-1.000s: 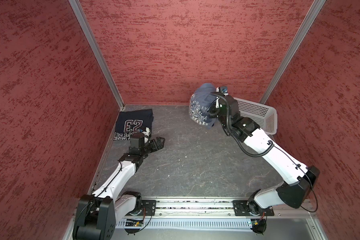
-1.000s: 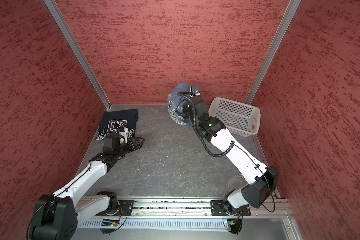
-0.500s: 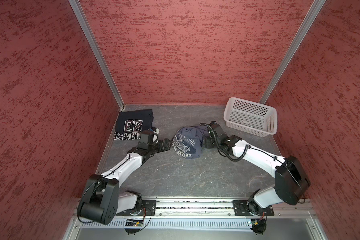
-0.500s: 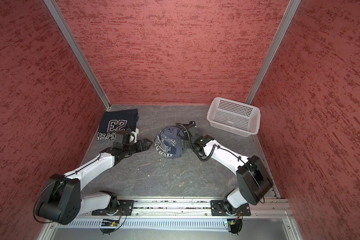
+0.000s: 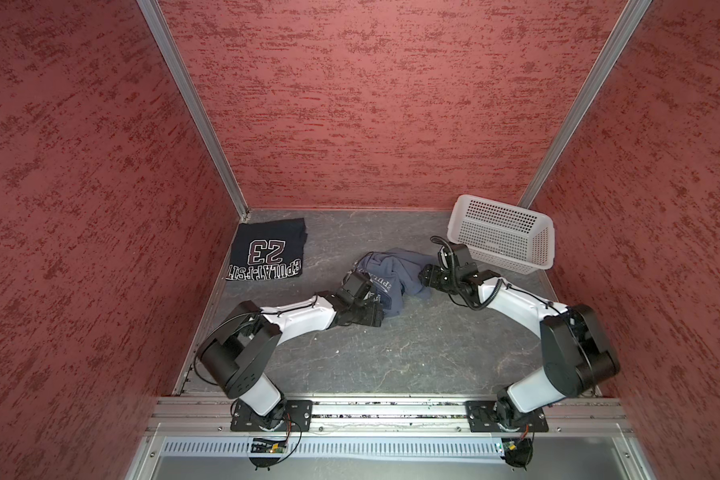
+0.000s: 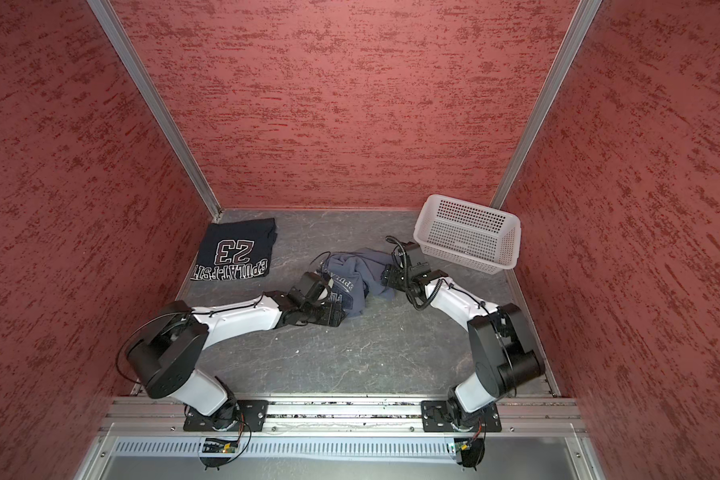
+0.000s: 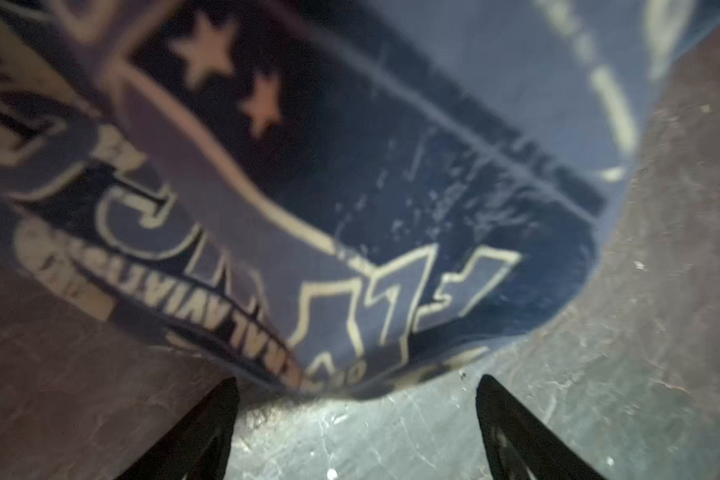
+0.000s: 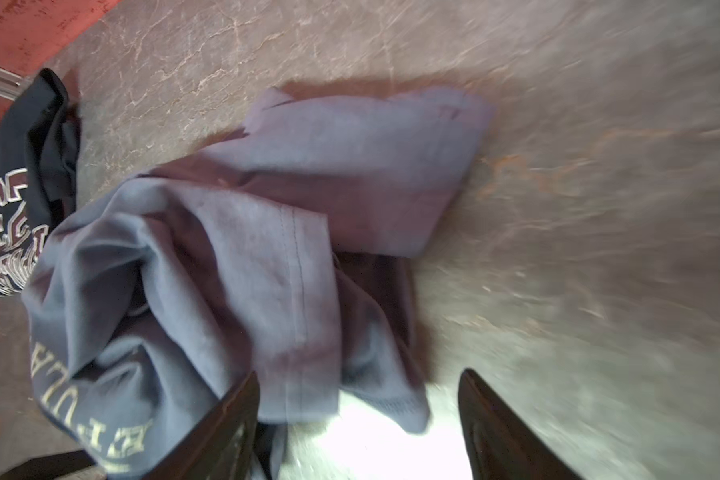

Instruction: Fold and stack the tank tops

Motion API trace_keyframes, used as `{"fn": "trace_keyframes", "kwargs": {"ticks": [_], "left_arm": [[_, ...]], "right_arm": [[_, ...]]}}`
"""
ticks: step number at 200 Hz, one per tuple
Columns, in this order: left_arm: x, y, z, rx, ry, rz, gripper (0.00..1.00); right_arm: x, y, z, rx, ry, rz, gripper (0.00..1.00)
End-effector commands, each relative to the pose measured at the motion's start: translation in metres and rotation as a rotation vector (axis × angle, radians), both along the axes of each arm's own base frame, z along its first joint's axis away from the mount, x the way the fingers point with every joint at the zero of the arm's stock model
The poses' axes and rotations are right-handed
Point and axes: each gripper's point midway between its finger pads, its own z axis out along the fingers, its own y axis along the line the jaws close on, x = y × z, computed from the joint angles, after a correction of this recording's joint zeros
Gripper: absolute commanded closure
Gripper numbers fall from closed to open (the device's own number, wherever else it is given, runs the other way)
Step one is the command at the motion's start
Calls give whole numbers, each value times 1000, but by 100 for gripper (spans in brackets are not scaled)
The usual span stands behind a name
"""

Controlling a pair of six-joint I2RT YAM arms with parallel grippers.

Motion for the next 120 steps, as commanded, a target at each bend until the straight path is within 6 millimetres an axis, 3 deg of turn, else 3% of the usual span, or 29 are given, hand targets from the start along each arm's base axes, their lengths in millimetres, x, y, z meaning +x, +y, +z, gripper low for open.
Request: {"fn": "trace_keyframes", "kwargs": {"ticks": [1,31,62,73,89,105,120], "left_arm": [[13,8,-2,46,-25,86,19],[23,5,2,-39,-27,99,44],[38,12,18,-132,-46,129,78],[44,15,30,-157,-65,135,88],[52,21,54,-160,-122,139,95],[58,30,89,-153,-203,135,96],[62,39,132,-147,-300,127,97]], "right_arm": [[18,35,15,140,-32,84,37],[24,47,8,164,-13,116,68],[24,37,26,114,-59,94,100],[22,32,38,92,-87,85,100],[17,29,68,56,-171,98,100],[11,25,104,20,-265,96,100],[1,13,152,14,-372,72,100]]}}
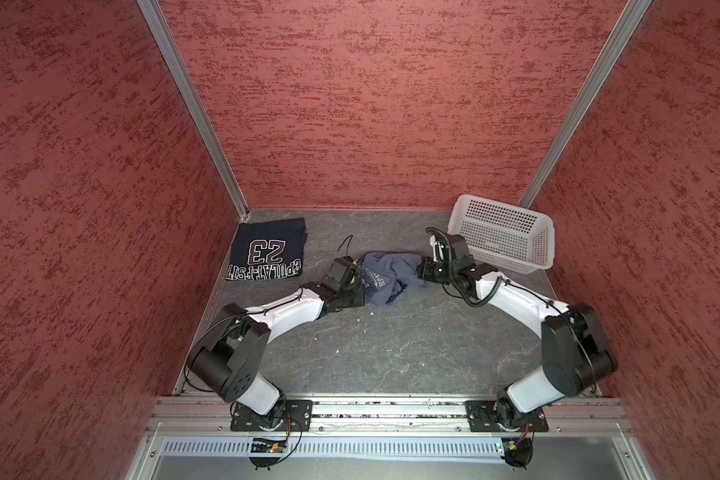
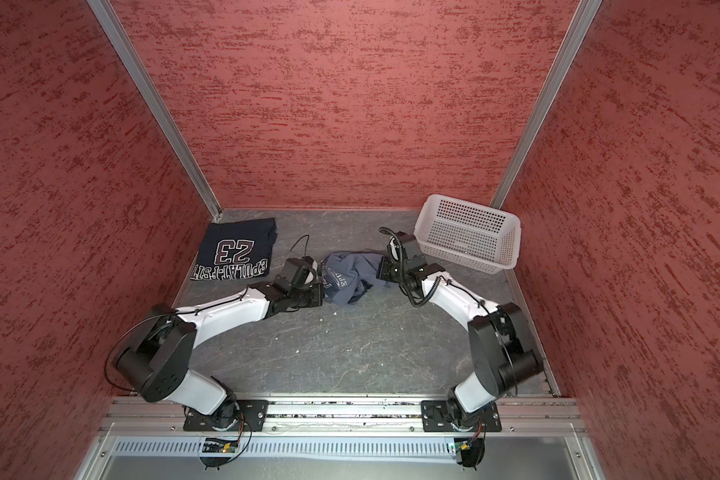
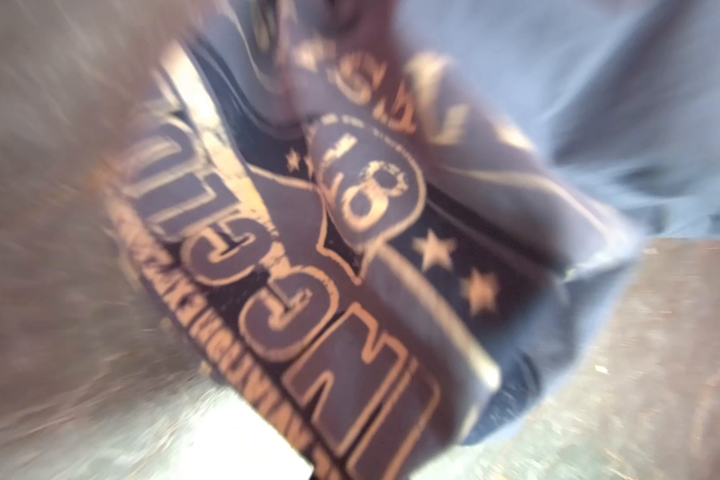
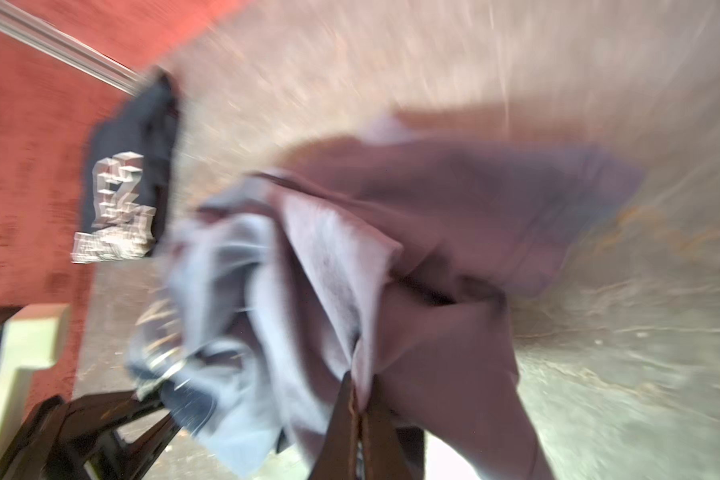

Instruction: Fold and stack the tank tops

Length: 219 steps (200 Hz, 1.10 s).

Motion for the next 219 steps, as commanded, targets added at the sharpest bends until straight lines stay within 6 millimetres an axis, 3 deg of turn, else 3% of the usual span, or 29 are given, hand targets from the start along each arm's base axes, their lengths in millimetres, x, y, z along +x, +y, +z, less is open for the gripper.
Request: {"fn": "trace_keyframes", "kwargs": {"ticks": [1,32,51,73,93,117,135,151,162,177,192,219], "left_arm": [[13,7,77,-2,-190,-17,97],[2,29,175,-3,-418,-22,97],[-9,47,226,-30,-544,11,97],[-9,63,246,-45,-590,40,96],[6,69,225,-30,-512,56,96],[35,72,168,-47,-293,73,89],[56,67,119,-18,-111,60,69],[66,72,79,64,58,98,41],[65,81,65,103,116,144,24],[55,90,60,104,116,184,14],[39,102,58,117,99,231,12],[-1,127,29,214,171,282,12]], "right_arm": [[-4,-15,83,-34,-211,-42,100],[-33,-45,174,-24,-404,-112,100],[-53,-59,219,0,-501,-138,100],[-63,-71,238,2,-545,-179,100],[-55,-72,223,-14,-512,-198,100],[-37,-64,182,-47,-432,-195,100],[-17,-64,138,-111,-342,-213,100],[-2,-70,96,-175,-235,-241,100],[3,-75,71,-202,-159,-253,100],[3,-80,45,-225,-89,-258,100],[-3,-81,30,-225,-64,-251,100],[-15,-82,11,-220,-32,-236,100]]}}
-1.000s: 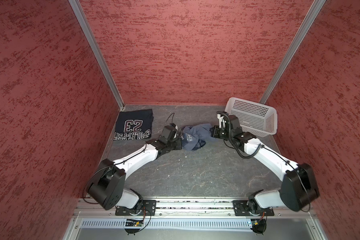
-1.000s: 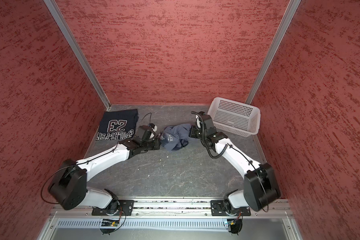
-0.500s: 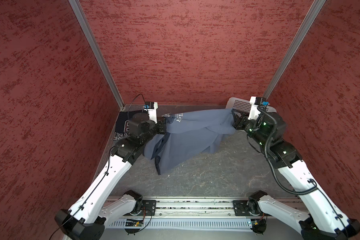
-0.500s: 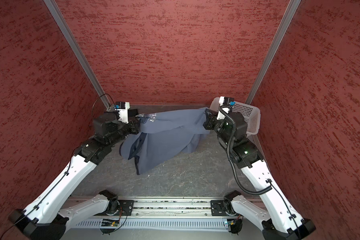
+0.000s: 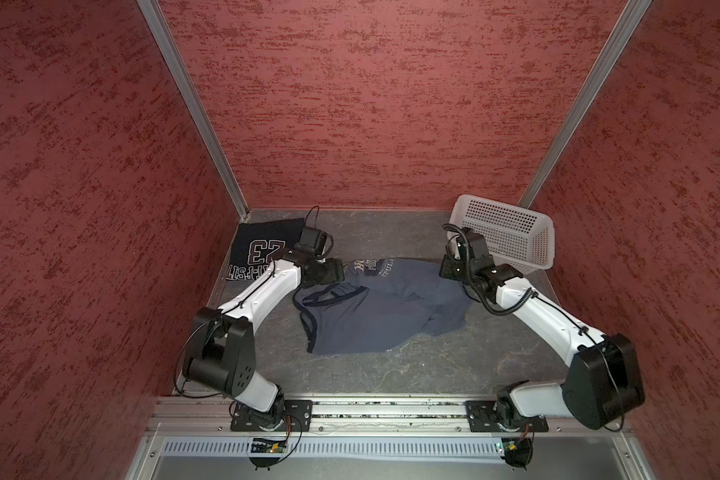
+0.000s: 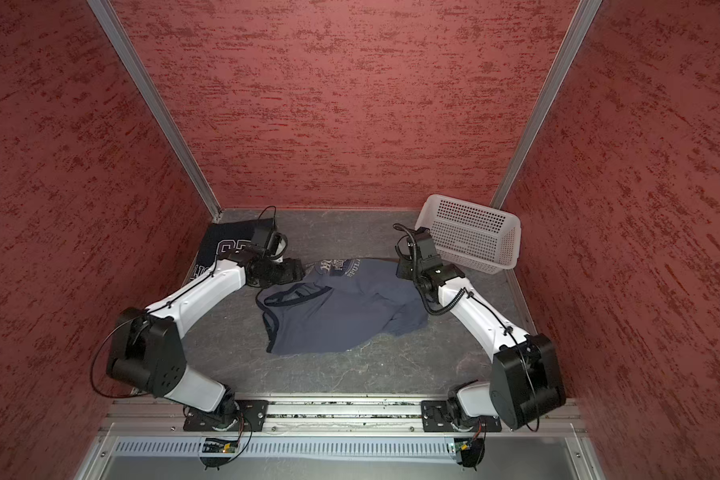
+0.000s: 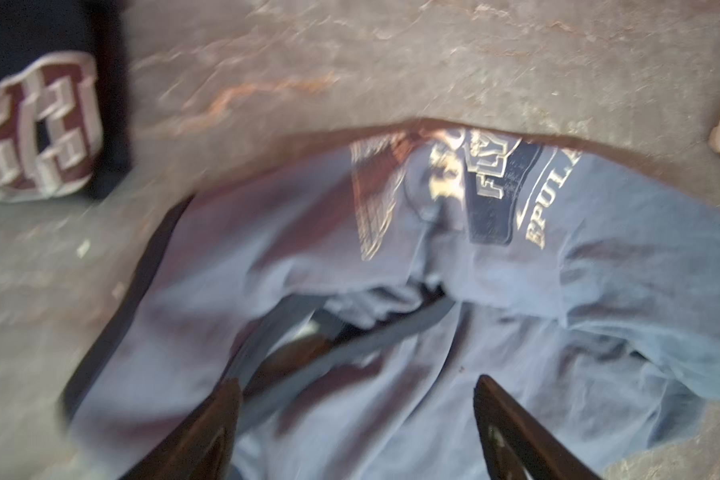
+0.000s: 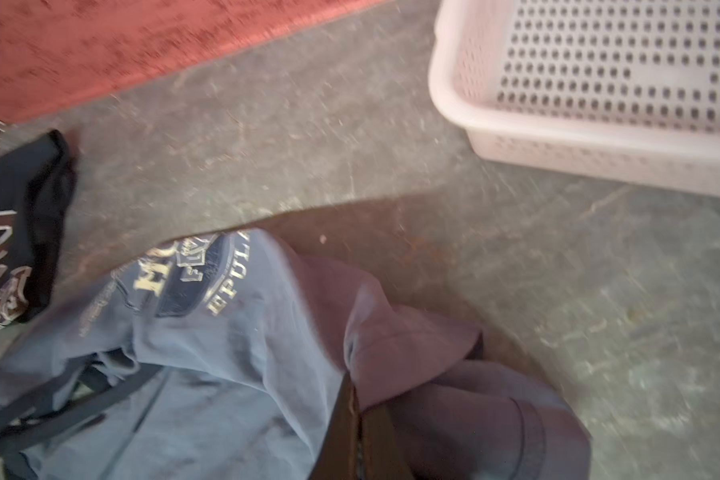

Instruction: Fold and stack the tank tops

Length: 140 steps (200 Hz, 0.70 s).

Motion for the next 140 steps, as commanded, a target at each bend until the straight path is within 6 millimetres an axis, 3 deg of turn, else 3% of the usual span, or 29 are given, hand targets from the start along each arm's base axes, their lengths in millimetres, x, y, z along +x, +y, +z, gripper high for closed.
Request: {"fn": "trace_keyframes", "kwargs": {"ticks": [1,23,42,90,140], "left_arm": [[-26,25,-8,82,30,72,13],[-52,46,-33,206,122,113,14],[-61,61,-46,281,166,153,16],[-39,66,-52,392,162,158,30],[-18,70,-58,525,177,148,32]], "right_arm": [[-6,-2,6,28,-25,-14,100],[-11,-2,-3,26,-1,-5,100],[-13,-4,-6,18,11,-5,100],[-17,-4,-4,26,-1,-8,100],[-20,-6,-10,30,7,-11,100]]}}
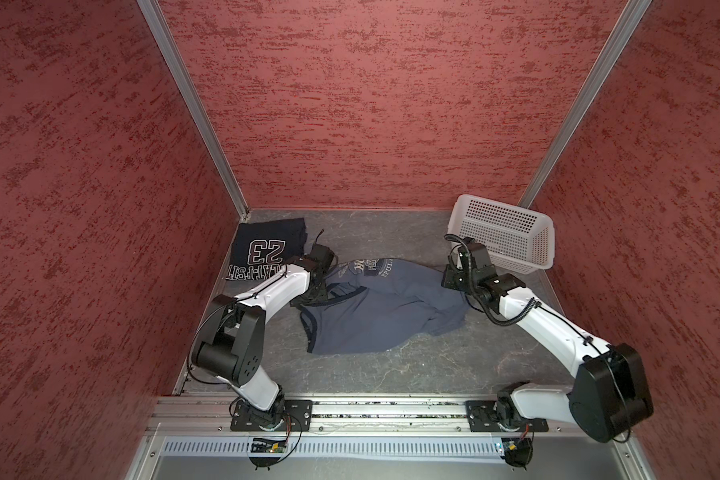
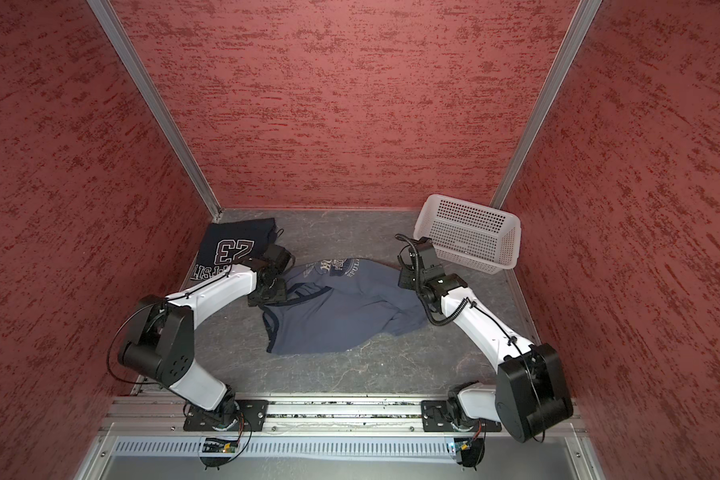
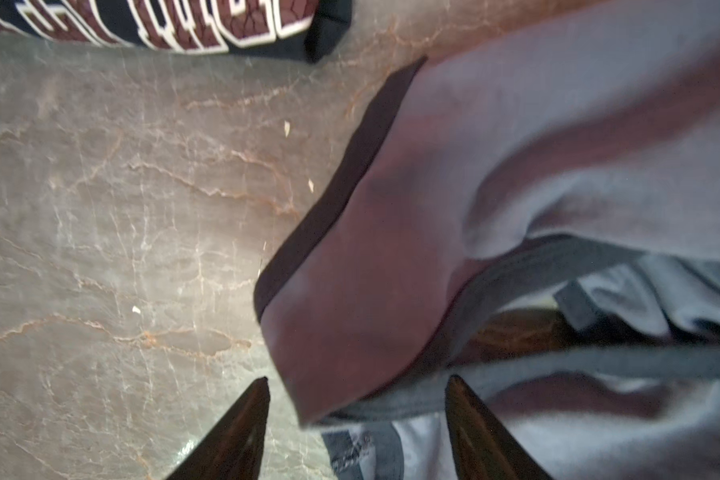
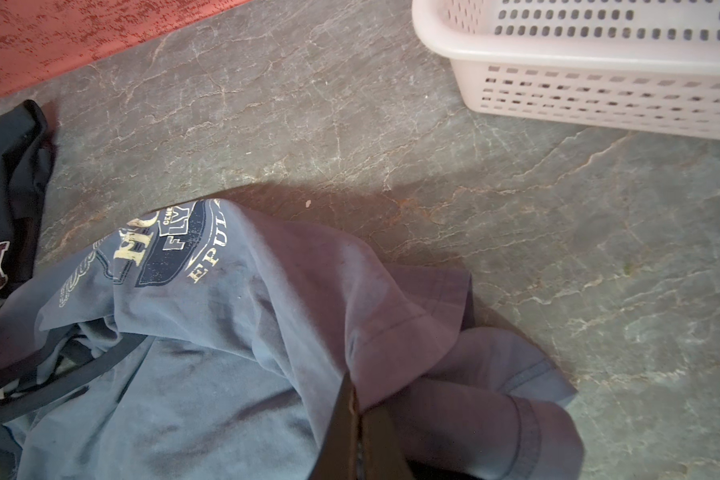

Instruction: Fold and stack the tank tops

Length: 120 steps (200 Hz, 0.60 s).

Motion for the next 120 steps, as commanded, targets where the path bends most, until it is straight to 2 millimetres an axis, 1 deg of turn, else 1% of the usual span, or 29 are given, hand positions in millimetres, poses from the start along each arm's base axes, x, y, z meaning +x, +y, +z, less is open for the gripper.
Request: {"fn": "trace_keyframes", "kwargs": {"ticks": [1,12,23,56,71,78,87,99,109,120], "left_arm": [[12,9,5,99,-9,-5,32],[20,13,6,123,-16,3,32],[32,16,9,133,-43,7,33],[67,24,9,128,-73,37,41],[76,26,10,108,-66,42,47],[77,21,17,109,-80,23,47],[78,8,30,113,-120,-23,45],[75,-17,45,80,-168,-113,41],[68,-36,55,46,-190,-172,38],[60,-52,61,18,-197,-224,36]], "right_arm": [[-1,0,5,24,-20,-9,100],[-1,0,6,24,-22,-8,100],[-1,1,6,26,-22,-5,100],[-1,0,9,22,-26,-6,100],[-2,-4,13,6,-33,-17,100],[-3,-7,15,-3,-35,-25,100],[-5,-12,20,-18,-42,-37,100],[-8,-18,29,-32,-56,-54,100],[-12,-20,42,-28,-79,-53,100],[-16,-16,65,8,-117,-32,100]]}}
